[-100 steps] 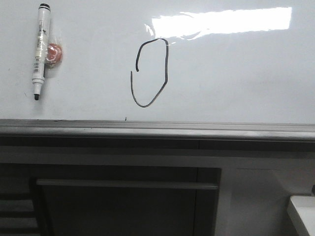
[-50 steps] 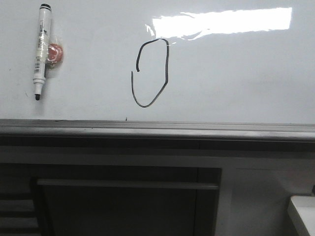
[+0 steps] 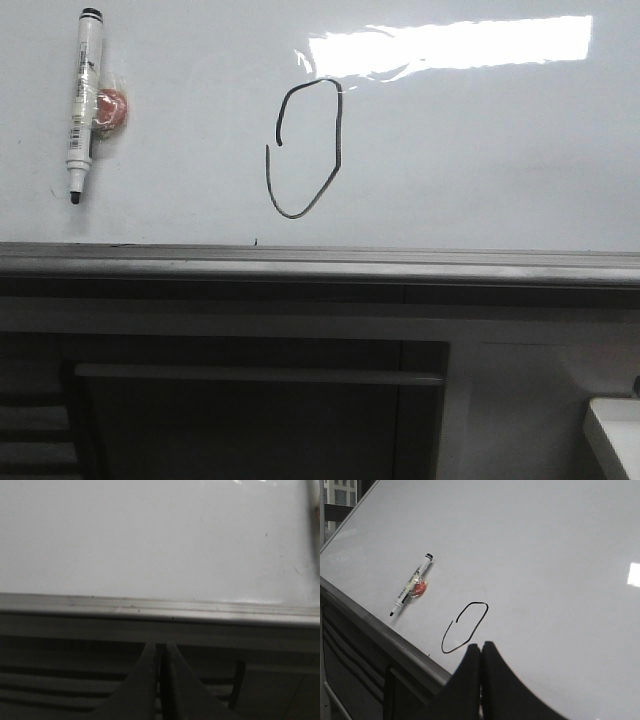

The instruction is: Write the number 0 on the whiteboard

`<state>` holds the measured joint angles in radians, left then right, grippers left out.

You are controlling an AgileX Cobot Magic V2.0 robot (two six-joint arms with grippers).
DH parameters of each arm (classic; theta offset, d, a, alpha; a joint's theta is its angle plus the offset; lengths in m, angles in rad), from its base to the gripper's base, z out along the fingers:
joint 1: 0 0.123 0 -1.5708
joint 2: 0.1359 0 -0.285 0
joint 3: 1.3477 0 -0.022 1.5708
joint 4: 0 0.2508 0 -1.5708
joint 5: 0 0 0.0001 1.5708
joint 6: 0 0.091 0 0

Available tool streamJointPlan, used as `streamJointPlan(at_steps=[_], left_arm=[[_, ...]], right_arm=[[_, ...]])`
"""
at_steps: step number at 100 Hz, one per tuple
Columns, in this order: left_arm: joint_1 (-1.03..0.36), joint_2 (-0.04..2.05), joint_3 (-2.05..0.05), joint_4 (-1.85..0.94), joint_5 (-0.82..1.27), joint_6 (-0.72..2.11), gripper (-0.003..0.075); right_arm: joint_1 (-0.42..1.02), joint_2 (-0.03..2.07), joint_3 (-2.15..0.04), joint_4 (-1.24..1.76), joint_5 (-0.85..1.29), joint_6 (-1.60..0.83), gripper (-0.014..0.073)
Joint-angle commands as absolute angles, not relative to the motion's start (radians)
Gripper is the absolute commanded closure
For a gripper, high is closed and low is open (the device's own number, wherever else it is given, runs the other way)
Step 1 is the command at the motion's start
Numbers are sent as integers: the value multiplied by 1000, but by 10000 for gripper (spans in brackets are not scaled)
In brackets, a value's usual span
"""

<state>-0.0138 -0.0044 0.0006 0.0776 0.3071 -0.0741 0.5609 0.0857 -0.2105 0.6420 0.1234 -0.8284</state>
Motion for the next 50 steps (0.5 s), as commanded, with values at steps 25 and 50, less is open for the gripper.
streamJointPlan(at_steps=[25, 50], left_arm=[[-11, -29, 12, 61, 268, -79, 741], [-11, -29, 12, 61, 268, -79, 741]], right_arm=[[562, 99, -236, 644, 55, -836, 650], [562, 99, -236, 644, 55, -836, 650]])
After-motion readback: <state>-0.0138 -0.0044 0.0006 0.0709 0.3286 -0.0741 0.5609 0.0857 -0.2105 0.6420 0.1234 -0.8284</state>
